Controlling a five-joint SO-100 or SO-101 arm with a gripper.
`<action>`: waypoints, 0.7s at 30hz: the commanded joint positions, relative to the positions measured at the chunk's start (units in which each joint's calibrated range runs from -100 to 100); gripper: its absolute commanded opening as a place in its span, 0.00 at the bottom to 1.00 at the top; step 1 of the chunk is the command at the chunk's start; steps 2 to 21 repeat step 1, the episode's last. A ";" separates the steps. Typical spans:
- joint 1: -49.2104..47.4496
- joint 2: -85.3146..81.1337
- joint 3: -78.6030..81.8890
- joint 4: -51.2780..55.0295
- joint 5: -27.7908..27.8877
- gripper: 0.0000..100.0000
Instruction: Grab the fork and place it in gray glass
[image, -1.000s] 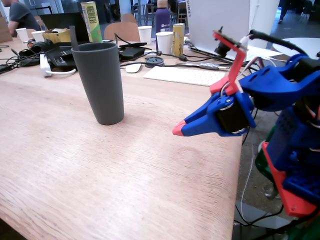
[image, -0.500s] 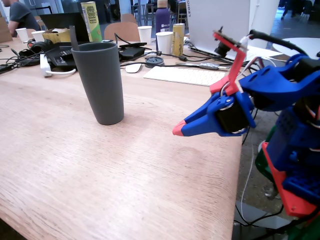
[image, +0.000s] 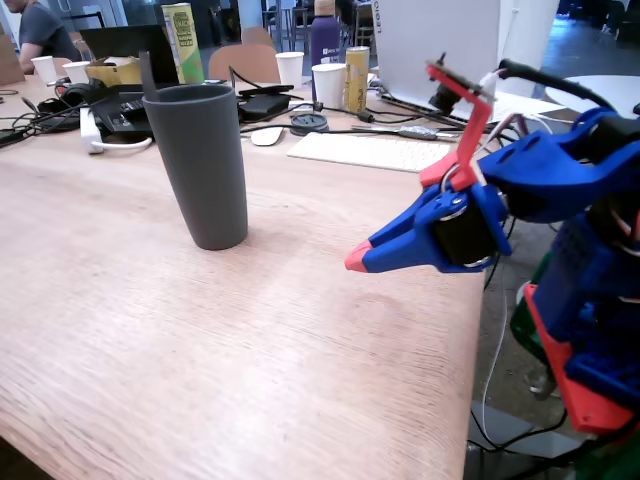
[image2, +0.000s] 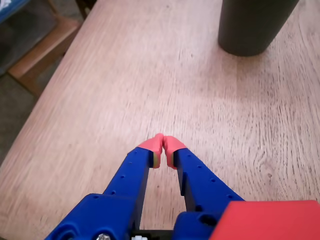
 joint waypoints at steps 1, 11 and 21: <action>0.30 -0.55 0.44 0.04 0.24 0.00; 0.30 -0.55 0.44 0.04 0.24 0.00; 0.30 -0.55 0.44 0.04 0.24 0.00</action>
